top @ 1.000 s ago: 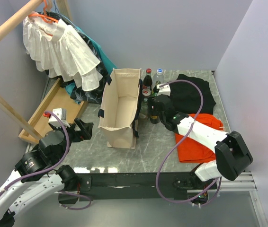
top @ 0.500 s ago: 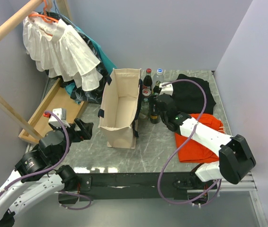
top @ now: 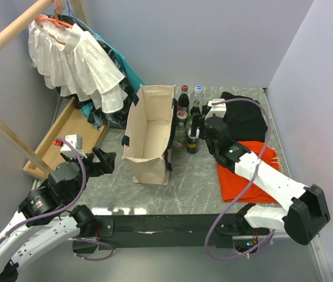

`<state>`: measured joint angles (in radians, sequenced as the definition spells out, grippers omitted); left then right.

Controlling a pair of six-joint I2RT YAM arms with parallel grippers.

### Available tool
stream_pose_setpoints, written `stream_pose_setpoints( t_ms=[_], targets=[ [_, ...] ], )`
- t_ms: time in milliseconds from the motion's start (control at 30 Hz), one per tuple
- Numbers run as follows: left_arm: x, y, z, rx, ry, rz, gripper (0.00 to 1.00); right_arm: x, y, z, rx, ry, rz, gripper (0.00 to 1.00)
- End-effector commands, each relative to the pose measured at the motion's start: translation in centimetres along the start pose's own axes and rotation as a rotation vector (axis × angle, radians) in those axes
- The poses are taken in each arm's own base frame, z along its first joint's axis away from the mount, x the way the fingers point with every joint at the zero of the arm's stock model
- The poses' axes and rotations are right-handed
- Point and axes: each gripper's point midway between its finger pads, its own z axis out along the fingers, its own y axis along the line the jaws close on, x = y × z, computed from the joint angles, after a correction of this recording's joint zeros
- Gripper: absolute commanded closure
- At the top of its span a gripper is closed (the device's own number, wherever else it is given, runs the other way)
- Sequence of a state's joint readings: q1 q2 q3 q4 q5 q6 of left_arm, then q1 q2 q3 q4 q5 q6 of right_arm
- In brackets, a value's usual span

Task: Take the beverage out of the canvas bag
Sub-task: Place the drink at the center of the board, then reset both arms

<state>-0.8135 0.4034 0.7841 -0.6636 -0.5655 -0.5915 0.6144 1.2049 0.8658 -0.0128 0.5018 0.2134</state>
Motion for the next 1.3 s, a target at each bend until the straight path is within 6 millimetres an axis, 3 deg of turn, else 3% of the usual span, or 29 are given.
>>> stream_pose_setpoints(
  t_ms=[0, 400, 667, 867, 967, 1100, 1267],
  targets=[
    [-1.7, -0.7, -0.6, 0.025, -0.042, -0.034, 0.04, -4.2, -1.4, -1.6, 0.042, -0.101, 0.031, 0.13],
    [-1.6, -0.7, -0.2, -0.001, -0.027, -0.025, 0.04, -6.2, -5.0, -3.5, 0.118, -0.155, 0.036, 0.08],
    [-1.9, -0.2, -0.1, -0.026, -0.046, -0.037, 0.04, -7.0, -8.9, -4.4, 0.190, -0.175, 0.095, 0.02],
    [-3.0, -0.6, 0.0, -0.021, -0.083, -0.048, 0.04, -5.6, -10.1, -3.8, 0.188, -0.145, 0.200, 0.00],
    [-3.8, -1.0, 0.2, -0.023, -0.096, -0.029, 0.04, -4.7, -11.9, -3.7, 0.260, -0.127, 0.235, 0.00],
    [-4.8, -0.9, 1.2, -0.091, -0.112, 0.002, 0.04, -2.2, -13.5, -3.6, 0.323, -0.135, 0.273, 0.00],
    [-6.2, -1.7, 2.6, -0.116, -0.148, 0.074, 0.04, -0.9, -14.2, -3.4, 0.346, -0.128, 0.266, 0.00]
  ],
)
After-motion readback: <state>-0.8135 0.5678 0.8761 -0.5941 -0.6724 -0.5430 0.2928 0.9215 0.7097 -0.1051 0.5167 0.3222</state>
